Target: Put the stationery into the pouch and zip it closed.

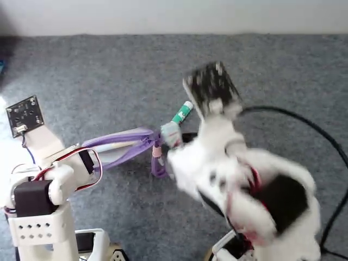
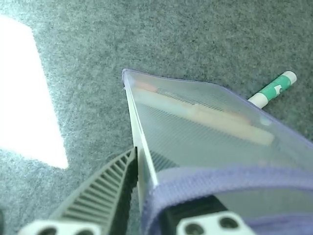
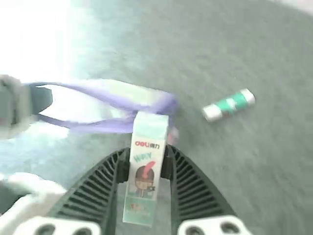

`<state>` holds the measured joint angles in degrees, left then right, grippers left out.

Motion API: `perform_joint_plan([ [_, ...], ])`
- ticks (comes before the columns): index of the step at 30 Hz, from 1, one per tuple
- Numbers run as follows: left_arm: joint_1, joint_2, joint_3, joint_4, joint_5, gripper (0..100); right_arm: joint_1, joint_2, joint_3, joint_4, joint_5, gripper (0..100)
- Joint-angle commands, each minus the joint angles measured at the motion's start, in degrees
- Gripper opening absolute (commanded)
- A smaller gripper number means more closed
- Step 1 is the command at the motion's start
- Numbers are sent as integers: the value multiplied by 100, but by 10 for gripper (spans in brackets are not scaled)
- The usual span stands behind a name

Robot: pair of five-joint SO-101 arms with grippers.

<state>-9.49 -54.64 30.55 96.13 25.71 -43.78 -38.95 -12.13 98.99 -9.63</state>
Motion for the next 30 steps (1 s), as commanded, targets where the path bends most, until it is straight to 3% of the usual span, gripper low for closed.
perform_joint_plan([
  [1, 9, 26, -48, -185, 53, 13, -655, -374, 18, -620, -105, 8],
  [9, 18, 105, -813, -88, 35, 13, -840, -365, 686, -2668, -44, 8],
  [21, -26, 97, -1244, -281, 501, 13, -901, -418, 3182, -6369, 1134, 9],
  [30, -26, 97, -1191, -308, 510, 13, -901, -426, 4352, -7336, 1248, 9],
])
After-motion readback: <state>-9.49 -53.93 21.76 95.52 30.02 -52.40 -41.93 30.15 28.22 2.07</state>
